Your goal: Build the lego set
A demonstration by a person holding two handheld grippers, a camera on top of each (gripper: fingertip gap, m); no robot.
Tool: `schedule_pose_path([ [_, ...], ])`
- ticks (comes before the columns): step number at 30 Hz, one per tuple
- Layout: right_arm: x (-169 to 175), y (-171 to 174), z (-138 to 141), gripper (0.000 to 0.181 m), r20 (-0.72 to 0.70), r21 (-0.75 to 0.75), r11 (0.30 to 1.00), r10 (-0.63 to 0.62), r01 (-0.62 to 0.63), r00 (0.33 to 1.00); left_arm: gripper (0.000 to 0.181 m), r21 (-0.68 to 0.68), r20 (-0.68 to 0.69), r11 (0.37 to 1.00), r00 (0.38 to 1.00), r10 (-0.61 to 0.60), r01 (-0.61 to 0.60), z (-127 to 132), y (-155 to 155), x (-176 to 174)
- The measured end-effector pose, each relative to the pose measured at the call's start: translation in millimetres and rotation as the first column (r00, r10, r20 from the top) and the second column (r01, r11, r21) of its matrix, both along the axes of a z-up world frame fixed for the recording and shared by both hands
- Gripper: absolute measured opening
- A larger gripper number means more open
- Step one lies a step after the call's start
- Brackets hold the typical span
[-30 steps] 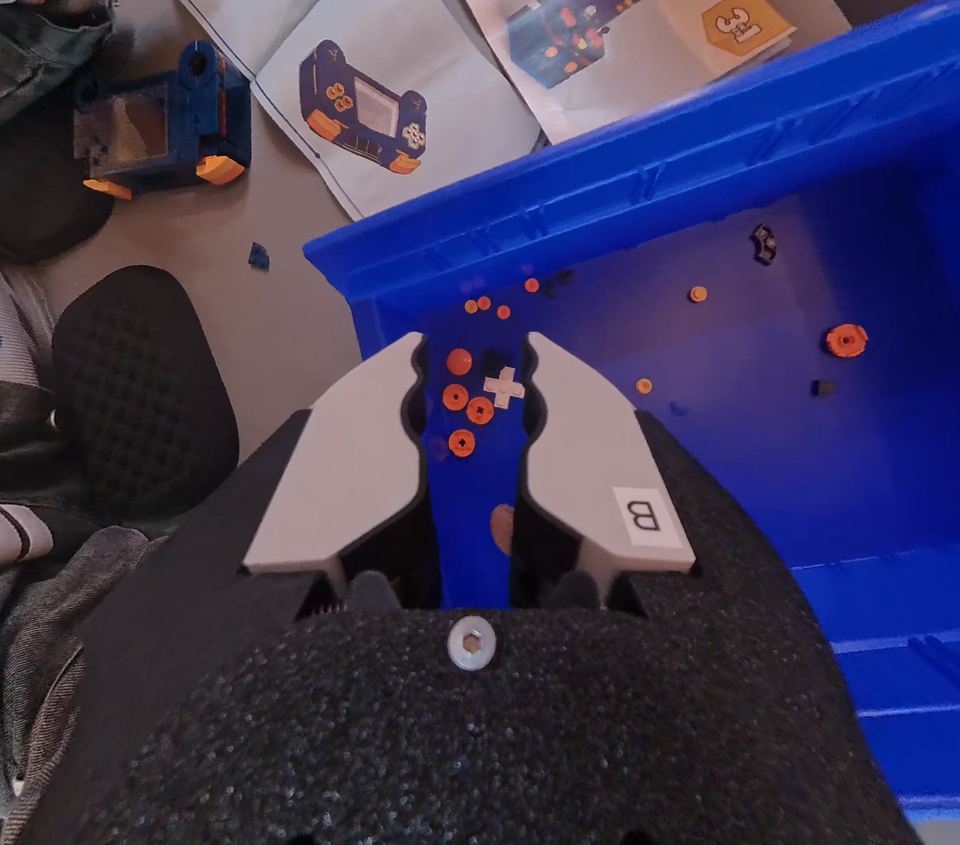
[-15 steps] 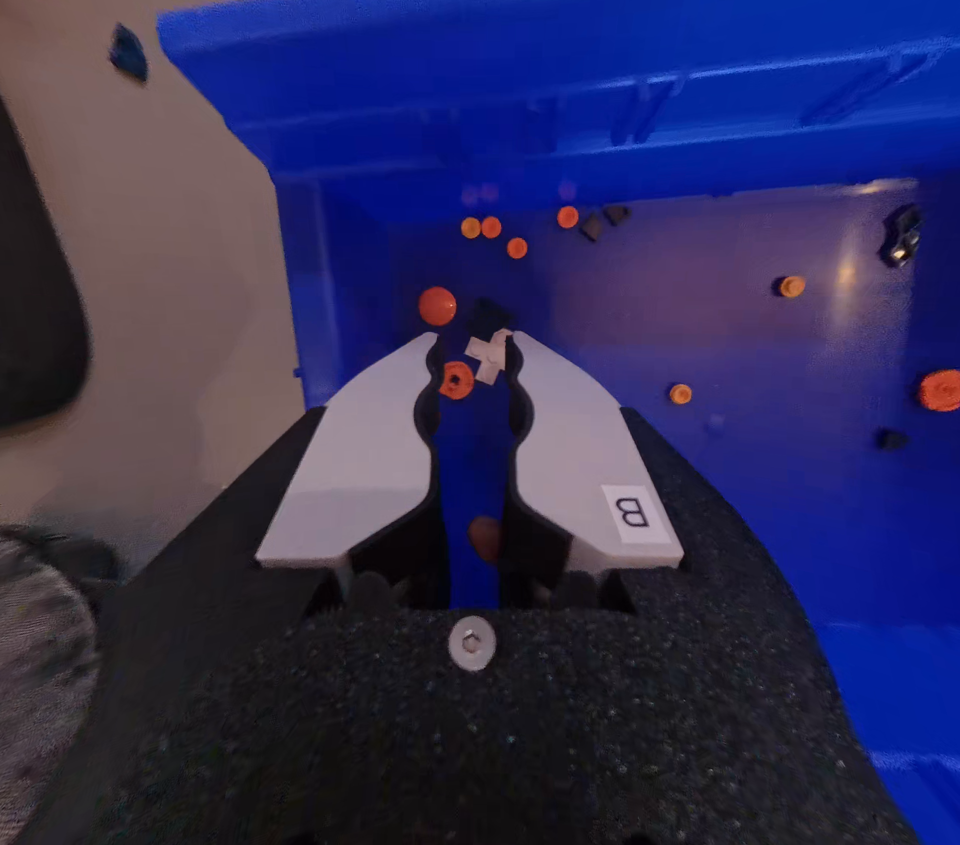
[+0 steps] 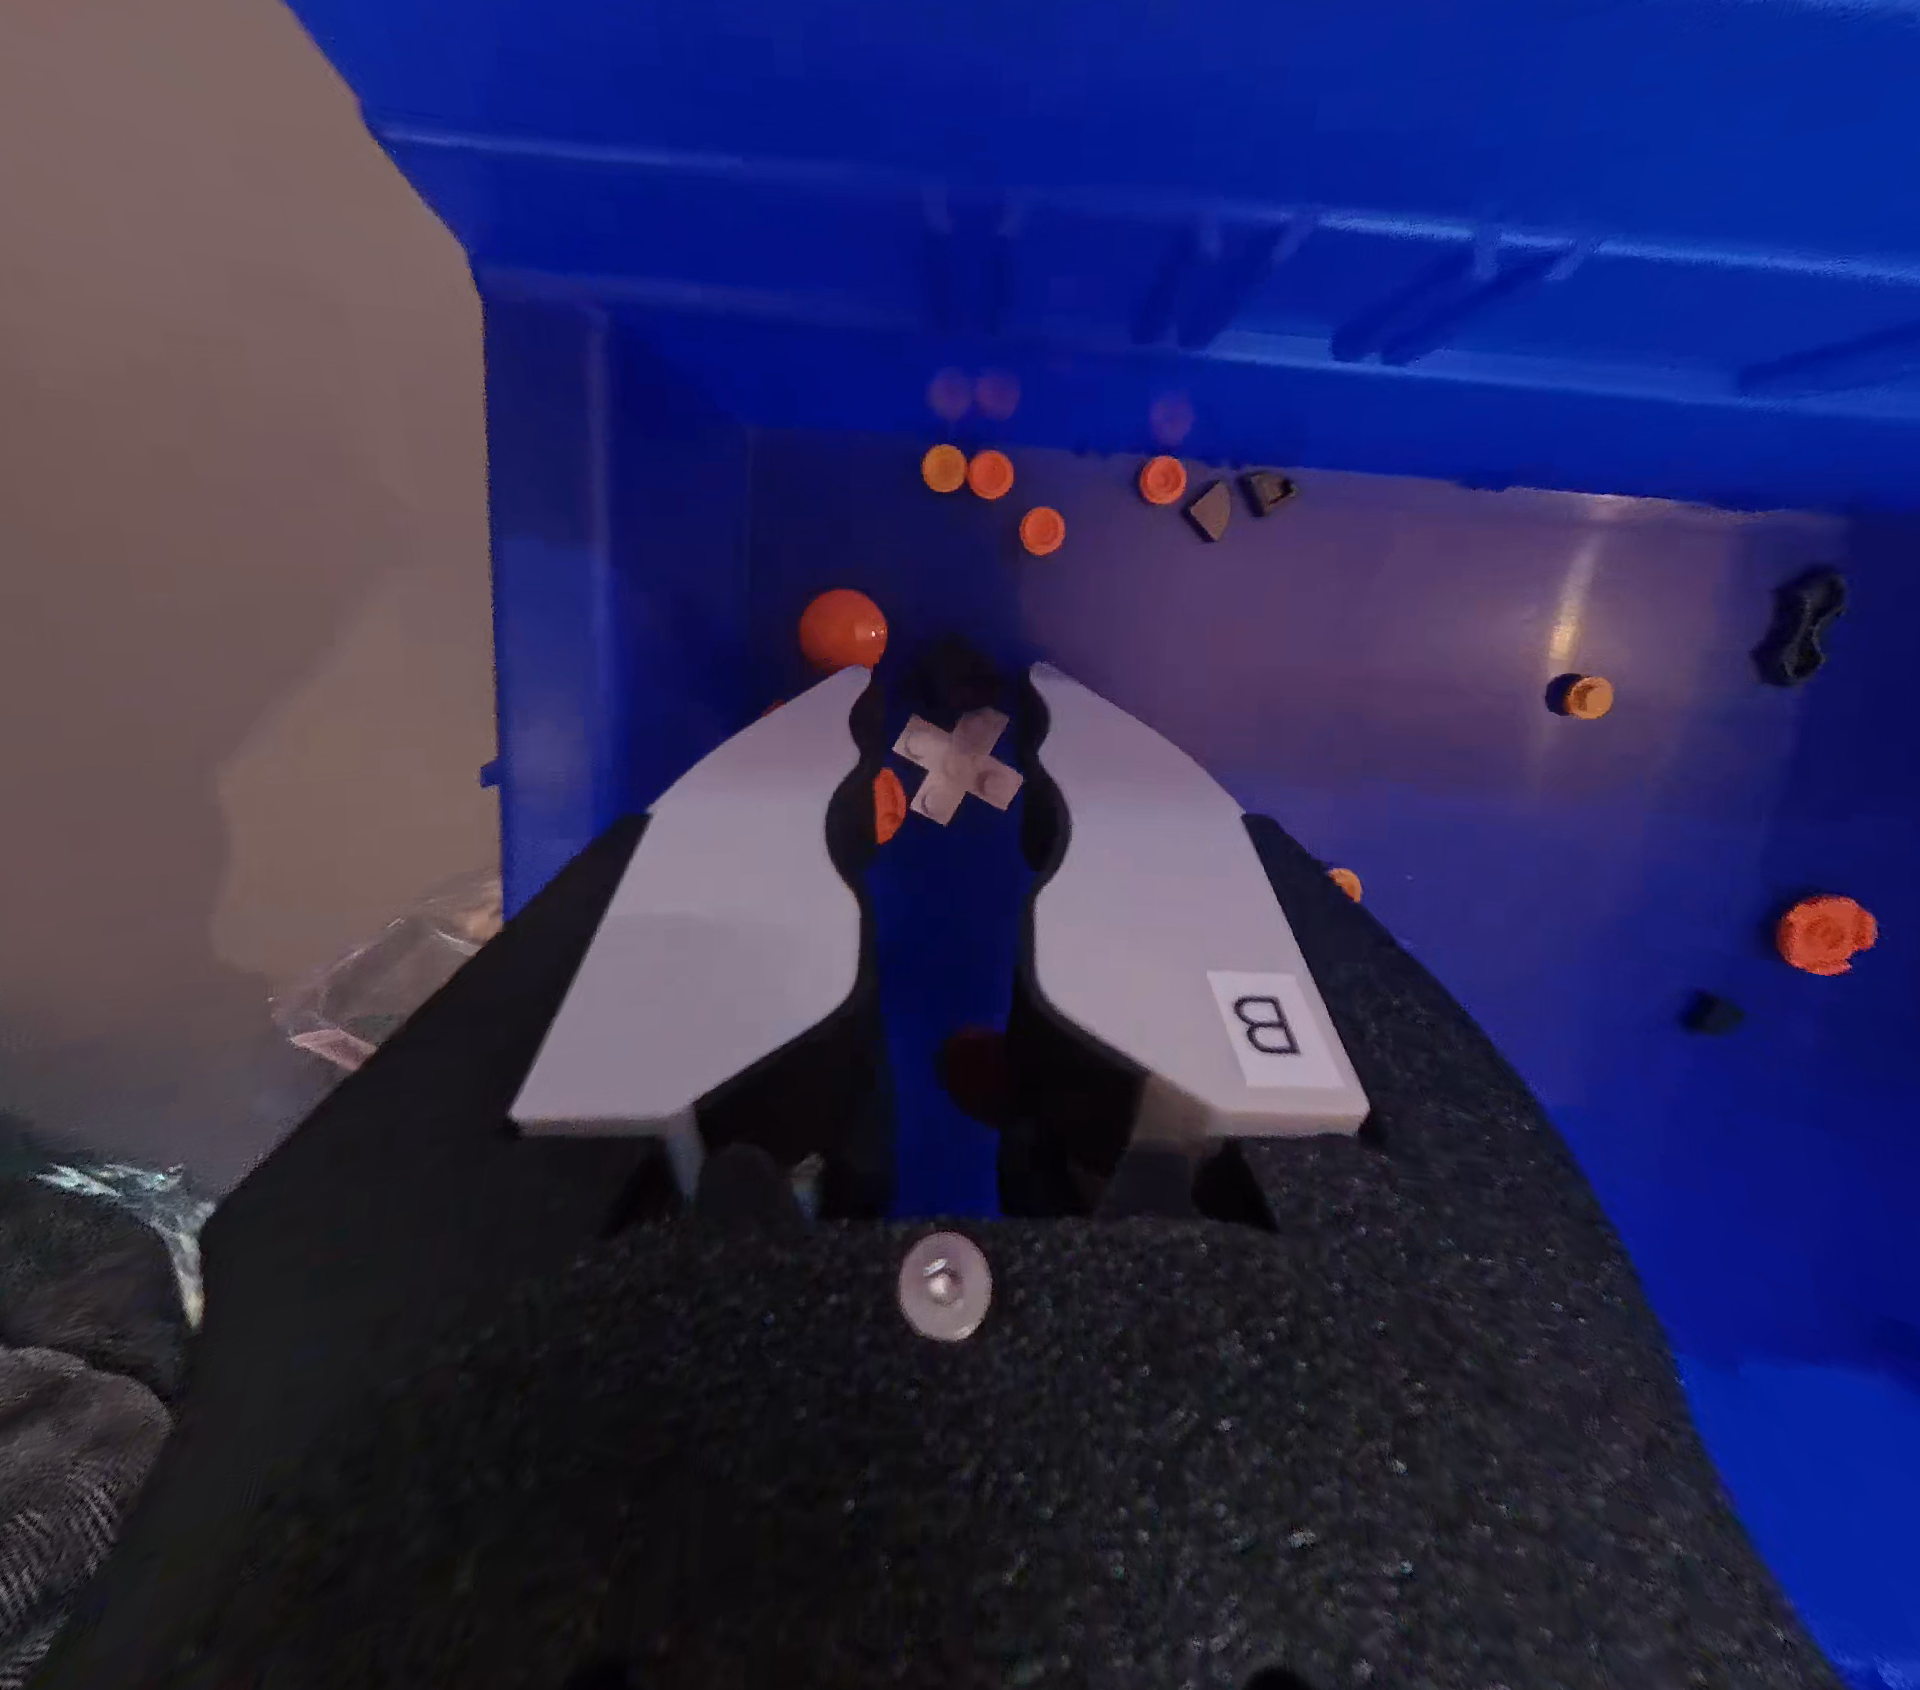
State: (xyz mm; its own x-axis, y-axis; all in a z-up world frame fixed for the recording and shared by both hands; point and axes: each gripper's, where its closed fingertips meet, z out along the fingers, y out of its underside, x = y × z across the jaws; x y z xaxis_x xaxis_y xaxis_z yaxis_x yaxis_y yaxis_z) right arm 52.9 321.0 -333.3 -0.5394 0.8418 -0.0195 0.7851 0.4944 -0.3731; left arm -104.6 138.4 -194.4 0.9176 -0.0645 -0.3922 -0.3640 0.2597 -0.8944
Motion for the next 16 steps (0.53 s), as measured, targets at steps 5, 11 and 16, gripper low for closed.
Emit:
schedule_pose_path([
  [5, -2.3, -2.7, 7.1, 0.022, -0.035, -0.039, 0.999, 0.009, -0.011, 0.999, 0.112, 0.001, -0.004, 1.000, 1.000, -0.002, 0.002, 1.2, 1.5, 1.4],
  [11, -32.9, -31.8, 112.4, 0.022, -0.419, -0.259, 0.966, -0.116, 0.004, 0.901, 0.108, 0.023, -0.039, 0.999, 0.999, -0.036, 0.036, 9.1, 0.8, 14.6],
  [16, -59.4, -119.3, 213.0, 0.021, -0.675, -0.519, 0.804, -0.177, -0.290, 0.717, 0.100, 0.053, -0.122, 0.997, 0.991, -0.052, 0.059, 15.1, -1.6, 31.1],
])
